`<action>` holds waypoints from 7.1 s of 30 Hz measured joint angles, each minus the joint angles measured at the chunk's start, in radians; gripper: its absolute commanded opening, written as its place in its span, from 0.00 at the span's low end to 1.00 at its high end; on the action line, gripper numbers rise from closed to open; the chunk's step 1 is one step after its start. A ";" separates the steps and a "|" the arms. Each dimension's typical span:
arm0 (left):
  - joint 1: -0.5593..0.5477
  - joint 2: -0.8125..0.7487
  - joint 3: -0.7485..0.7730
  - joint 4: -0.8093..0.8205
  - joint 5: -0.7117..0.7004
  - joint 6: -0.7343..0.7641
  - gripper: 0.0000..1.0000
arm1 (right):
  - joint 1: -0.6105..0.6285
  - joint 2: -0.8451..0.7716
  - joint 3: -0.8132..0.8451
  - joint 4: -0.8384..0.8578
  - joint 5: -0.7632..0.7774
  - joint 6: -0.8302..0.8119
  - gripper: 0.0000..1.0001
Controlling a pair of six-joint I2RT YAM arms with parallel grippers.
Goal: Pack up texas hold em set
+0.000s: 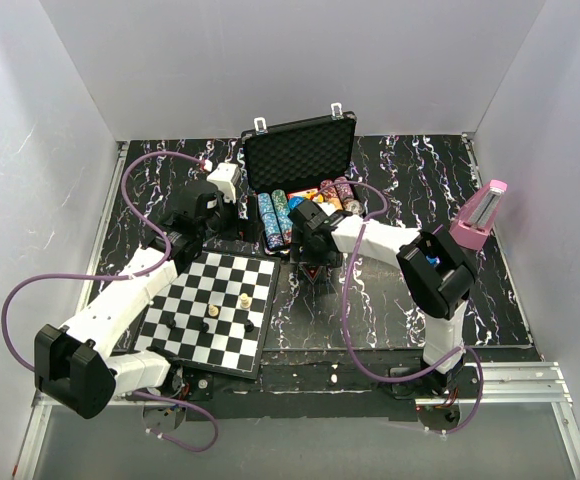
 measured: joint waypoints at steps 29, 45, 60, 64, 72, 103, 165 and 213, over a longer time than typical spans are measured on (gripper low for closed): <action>0.007 0.000 0.000 0.000 0.000 0.000 0.98 | 0.013 0.081 0.105 -0.080 0.083 -0.010 0.86; 0.007 -0.002 0.000 0.000 0.000 0.003 0.98 | 0.021 0.095 0.129 -0.114 0.091 0.049 0.83; 0.008 -0.002 0.000 0.000 0.000 0.007 0.98 | 0.026 0.093 0.130 -0.118 0.099 0.062 0.57; 0.008 -0.002 0.000 0.000 0.000 0.008 0.98 | 0.028 0.086 0.125 -0.118 0.101 0.048 0.54; 0.010 -0.002 0.000 0.000 -0.003 0.008 0.98 | 0.034 -0.014 0.091 -0.152 0.116 -0.002 0.52; 0.013 -0.017 0.000 0.000 -0.024 0.020 0.98 | -0.216 0.275 0.659 -0.175 -0.081 -0.517 0.52; 0.013 -0.032 -0.001 0.000 -0.049 0.041 0.98 | -0.179 0.121 0.602 -0.244 -0.011 -0.504 0.91; 0.014 -0.039 -0.026 0.007 -0.014 0.040 0.98 | -0.558 0.305 0.468 -0.221 -0.124 -0.401 0.47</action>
